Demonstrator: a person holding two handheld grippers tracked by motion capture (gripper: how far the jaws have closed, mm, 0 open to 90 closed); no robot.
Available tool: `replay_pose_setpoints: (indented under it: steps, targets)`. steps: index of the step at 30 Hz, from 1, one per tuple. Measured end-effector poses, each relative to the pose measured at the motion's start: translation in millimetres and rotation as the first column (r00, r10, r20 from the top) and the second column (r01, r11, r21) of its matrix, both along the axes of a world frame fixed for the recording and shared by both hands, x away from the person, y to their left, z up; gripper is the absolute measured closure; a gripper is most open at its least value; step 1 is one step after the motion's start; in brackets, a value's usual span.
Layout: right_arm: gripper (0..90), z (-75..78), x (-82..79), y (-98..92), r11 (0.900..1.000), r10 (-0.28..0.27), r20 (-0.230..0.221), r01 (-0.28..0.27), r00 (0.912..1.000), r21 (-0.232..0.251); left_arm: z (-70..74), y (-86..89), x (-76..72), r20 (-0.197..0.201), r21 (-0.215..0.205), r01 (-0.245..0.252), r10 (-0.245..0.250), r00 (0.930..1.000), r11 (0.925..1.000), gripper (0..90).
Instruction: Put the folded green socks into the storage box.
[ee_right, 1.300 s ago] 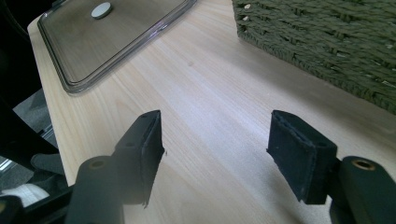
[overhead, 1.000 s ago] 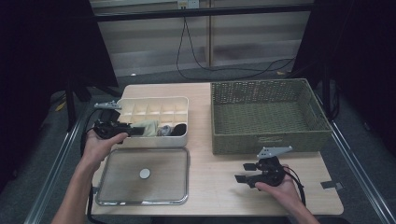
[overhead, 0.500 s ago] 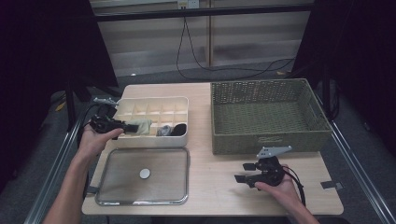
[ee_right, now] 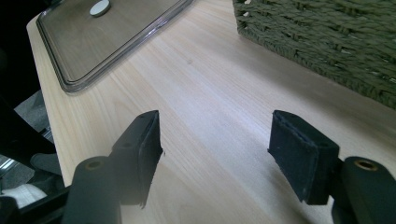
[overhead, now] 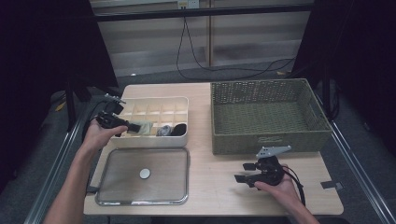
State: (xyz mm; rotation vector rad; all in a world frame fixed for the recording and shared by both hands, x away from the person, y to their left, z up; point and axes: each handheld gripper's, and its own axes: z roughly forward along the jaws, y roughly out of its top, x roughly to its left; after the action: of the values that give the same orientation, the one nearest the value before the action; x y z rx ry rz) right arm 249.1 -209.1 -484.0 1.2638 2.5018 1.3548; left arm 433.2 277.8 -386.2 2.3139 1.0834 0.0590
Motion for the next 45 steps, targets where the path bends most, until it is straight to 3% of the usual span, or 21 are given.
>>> replay_pose_setpoints:
  steps: [2, 5, 9, 10, 12, 14, 16, 27, 35, 37, 41, 45]
  targets:
    - [34.1, 0.3, -0.4, -1.0, 1.000, -0.002, 0.003, 0.002, 1.0000, -0.001, -2.8, -3.1, 2.3, -0.009, 0.003, -0.011, 0.011, 0.9999, 0.9999, 66.2]
    - [34.0, 0.3, -0.7, -1.8, 1.000, -0.004, -0.001, 0.004, 1.0000, 0.001, -4.8, -8.1, 5.5, -0.017, 0.046, 0.003, -0.002, 0.9999, 0.9989, 66.3]
    - [33.9, 0.0, -0.9, -1.1, 1.000, 0.003, 0.000, -0.003, 1.0000, 0.000, -5.3, -11.0, 8.0, -0.023, 0.052, -0.002, 0.003, 0.9997, 0.9987, 66.3]
    - [33.9, -0.2, -0.8, -1.1, 1.000, 0.006, 0.000, -0.006, 1.0000, 0.001, -6.6, -12.6, 9.6, -0.032, 0.076, 0.023, -0.021, 0.9993, 0.9968, 66.3]
    - [33.8, -0.2, -0.9, -1.1, 1.000, 0.006, 0.000, -0.006, 1.0000, -0.001, -7.9, -14.0, 10.9, -0.044, 0.096, 0.022, -0.018, 0.9989, 0.9952, 66.3]
    - [33.8, -0.2, -0.8, -1.2, 1.000, 0.004, -0.001, -0.004, 1.0000, 0.001, -9.5, -15.2, 11.3, -0.044, 0.085, 0.013, -0.010, 0.9990, 0.9963, 66.4]
    - [33.8, -0.2, -0.9, -1.3, 1.000, 0.005, 0.000, -0.005, 1.0000, 0.001, -11.1, -15.7, 13.2, -0.053, 0.111, 0.030, -0.024, 0.9983, 0.9934, 66.4]
    - [33.5, -0.2, -0.7, -1.6, 1.000, 0.006, 0.000, -0.006, 1.0000, 0.002, -19.7, -21.4, 17.6, -0.092, 0.143, 0.043, -0.030, 0.9953, 0.9888, 66.4]
    - [34.5, 0.1, -1.1, -2.0, 1.000, 0.005, 0.002, -0.005, 1.0000, -0.001, -26.7, -36.1, 25.0, -0.138, 0.212, 0.085, -0.056, 0.9889, 0.9737, 66.4]
    - [35.2, 0.6, -1.7, -2.2, 1.000, 0.006, 0.003, -0.006, 1.0000, 0.004, -32.7, -39.0, 26.7, -0.130, 0.232, 0.077, -0.048, 0.9903, 0.9696, 66.3]
    - [34.9, 0.6, -1.9, -2.3, 1.000, 0.007, 0.001, -0.007, 1.0000, 0.002, -33.7, -40.7, 29.0, -0.134, 0.226, 0.073, -0.044, 0.9900, 0.9715, 66.0]
    - [34.6, -0.2, -1.0, -1.9, 1.000, 0.010, 0.001, -0.010, 0.9999, -0.002, -34.7, -48.7, 31.8, -0.130, 0.255, 0.080, -0.048, 0.9904, 0.9636, 64.8]
